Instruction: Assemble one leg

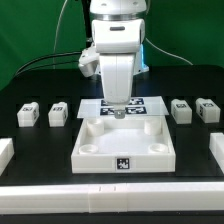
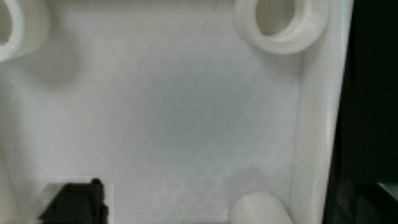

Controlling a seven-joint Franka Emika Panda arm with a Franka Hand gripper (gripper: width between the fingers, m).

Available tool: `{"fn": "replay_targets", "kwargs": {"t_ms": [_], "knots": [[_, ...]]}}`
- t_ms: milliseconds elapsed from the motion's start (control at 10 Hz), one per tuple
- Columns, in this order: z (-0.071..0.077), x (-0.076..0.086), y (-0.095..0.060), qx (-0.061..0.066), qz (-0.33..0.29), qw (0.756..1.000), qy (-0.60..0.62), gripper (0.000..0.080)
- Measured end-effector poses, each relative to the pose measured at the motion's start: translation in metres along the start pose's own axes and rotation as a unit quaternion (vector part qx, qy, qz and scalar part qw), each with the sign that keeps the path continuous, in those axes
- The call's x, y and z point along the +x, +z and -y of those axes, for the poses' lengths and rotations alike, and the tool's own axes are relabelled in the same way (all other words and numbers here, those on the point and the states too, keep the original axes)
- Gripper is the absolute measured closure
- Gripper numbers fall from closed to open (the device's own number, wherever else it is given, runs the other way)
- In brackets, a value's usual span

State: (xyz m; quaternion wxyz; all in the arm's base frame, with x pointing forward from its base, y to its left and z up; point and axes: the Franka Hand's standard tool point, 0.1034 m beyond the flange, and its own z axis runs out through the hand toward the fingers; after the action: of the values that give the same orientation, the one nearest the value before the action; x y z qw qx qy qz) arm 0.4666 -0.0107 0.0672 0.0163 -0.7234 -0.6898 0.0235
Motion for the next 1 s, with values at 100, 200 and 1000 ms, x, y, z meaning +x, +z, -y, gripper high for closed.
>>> {"fn": "replay_targets", "kwargs": {"t_ms": [100, 200, 1000], "knots": [[0.000, 0.000, 0.000, 0.000, 0.000, 1.000, 0.000, 0.0150], [0.001, 0.000, 0.001, 0.003, 0.001, 1.000, -0.003, 0.0150], [0.054, -0.016, 0.056, 0.063, -0.006, 0.998, 0.012, 0.0150]]}}
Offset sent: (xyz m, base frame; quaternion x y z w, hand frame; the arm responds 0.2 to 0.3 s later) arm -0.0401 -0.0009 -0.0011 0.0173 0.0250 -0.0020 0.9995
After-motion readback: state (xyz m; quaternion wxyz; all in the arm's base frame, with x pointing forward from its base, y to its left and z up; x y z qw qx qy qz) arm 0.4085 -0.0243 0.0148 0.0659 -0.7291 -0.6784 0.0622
